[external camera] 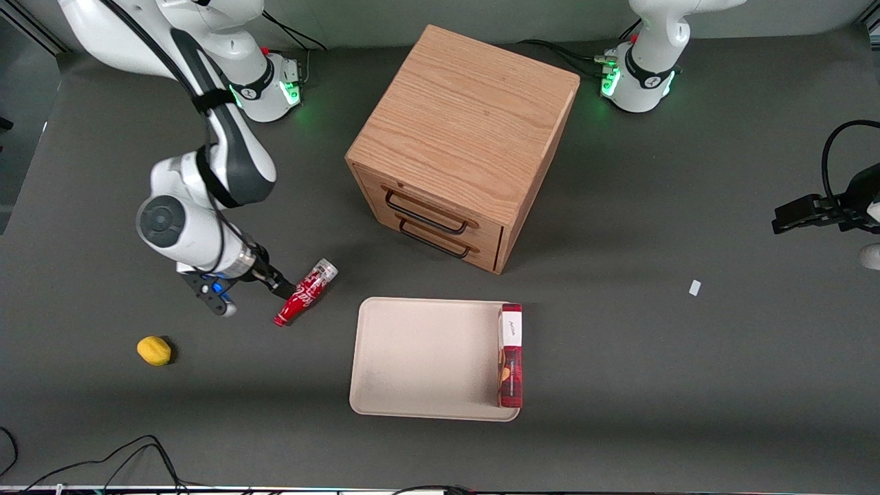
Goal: Place coke bottle on tray
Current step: 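Lower the right gripper and close it around the bottle's body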
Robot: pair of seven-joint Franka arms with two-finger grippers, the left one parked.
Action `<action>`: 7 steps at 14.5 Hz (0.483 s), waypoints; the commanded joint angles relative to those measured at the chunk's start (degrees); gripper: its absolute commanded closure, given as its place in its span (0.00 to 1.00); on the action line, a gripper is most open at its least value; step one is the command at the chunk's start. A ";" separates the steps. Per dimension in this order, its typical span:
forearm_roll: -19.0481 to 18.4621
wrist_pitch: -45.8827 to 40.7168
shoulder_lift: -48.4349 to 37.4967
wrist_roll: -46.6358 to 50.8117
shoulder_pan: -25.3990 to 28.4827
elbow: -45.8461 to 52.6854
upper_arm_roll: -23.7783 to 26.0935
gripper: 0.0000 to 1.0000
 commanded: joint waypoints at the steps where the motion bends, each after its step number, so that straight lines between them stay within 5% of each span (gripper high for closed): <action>1: 0.36 5.49 2.60 2.91 1.39 -1.99 -0.14 0.00; 7: -0.78 11.99 8.49 2.91 1.30 -2.08 -0.23 0.00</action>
